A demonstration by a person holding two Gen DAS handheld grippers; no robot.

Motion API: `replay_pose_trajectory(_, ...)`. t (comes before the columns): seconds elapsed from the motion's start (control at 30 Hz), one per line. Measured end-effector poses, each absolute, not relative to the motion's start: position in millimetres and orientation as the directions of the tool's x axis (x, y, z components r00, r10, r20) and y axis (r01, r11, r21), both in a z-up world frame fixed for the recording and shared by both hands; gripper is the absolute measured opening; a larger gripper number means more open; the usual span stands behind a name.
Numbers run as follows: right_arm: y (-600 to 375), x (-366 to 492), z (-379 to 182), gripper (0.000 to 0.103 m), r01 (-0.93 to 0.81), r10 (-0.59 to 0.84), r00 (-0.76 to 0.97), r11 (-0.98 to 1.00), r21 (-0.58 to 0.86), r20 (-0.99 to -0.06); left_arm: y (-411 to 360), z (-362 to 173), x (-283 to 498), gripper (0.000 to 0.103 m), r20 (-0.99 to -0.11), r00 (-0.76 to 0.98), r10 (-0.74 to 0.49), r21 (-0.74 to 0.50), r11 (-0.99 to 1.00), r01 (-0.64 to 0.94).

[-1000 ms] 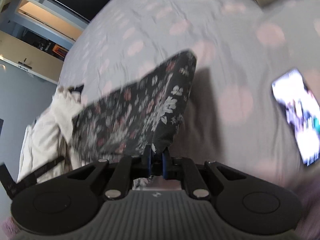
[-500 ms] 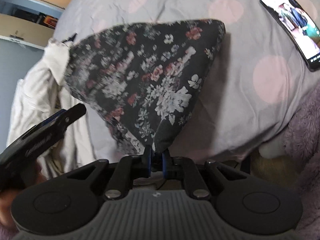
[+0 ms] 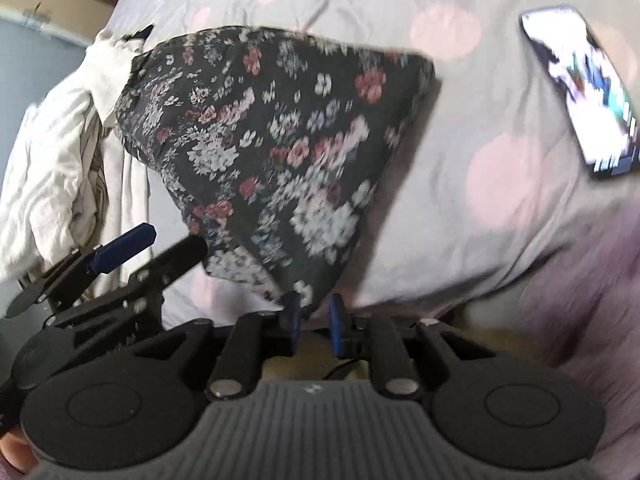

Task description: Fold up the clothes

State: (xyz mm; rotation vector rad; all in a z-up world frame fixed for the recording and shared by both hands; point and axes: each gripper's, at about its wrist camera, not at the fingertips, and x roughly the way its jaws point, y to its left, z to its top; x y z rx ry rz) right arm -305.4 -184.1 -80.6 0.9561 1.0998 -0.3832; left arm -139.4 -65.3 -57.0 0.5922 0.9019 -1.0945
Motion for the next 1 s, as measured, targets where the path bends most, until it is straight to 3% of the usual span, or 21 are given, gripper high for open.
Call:
replay_pose_trajectory(0.13, -196.8, -299.4, -76.0, 0.031, 0.545, 0.137, 0.326, 0.781, 0.304, -0.936, -79.6, -64.4, -158.7, 0.059, -0.869, 0.131, -0.477, -0.009, 0.281, 0.96)
replay_pose_trajectory(0.33, -181.7, -302.3, -93.7, 0.035, 0.15, -0.168, 0.268, 0.98, -0.131, -0.949, -100.4, -90.2, -180.9, 0.059, -0.903, 0.11, -0.415, 0.022, 0.212, 0.977)
replay_pose_trajectory(0.47, -172.6, -306.2, -110.3, 0.037, -0.032, -0.269, 0.332, 0.955, -0.295, -0.904, -109.3, -108.2, -194.8, 0.059, -0.923, 0.126, -0.363, 0.071, 0.162, 0.984)
replay_pose_trajectory(0.57, -172.0, -310.3, -117.8, 0.046, -0.124, -0.276, 0.39, 0.93, -0.347, -0.879, -114.1, -122.3, -205.6, 0.059, -0.929, 0.169, -0.328, 0.131, 0.134, 0.982)
replay_pose_trajectory(0.77, -173.6, -310.1, -131.3, 0.048, -0.182, -0.334, 0.426, 0.879, -0.441, -0.841, -118.4, -138.1, -219.4, 0.06, -0.919, 0.266, -0.289, 0.247, 0.102, 0.964)
replay_pose_trajectory(0.83, -168.5, -310.2, -135.6, 0.053, -0.224, -0.373, 0.447, 0.833, -0.505, -0.813, -119.2, -142.2, -222.8, 0.06, -0.91, 0.306, -0.281, 0.291, 0.092, 0.952)
replay_pose_trajectory(1.0, -155.7, -314.8, -148.3, 0.053, -0.367, -0.404, 0.55, 0.669, -0.646, -0.731, -121.2, -152.4, -231.9, 0.059, -0.877, 0.403, -0.263, 0.401, 0.063, 0.914)
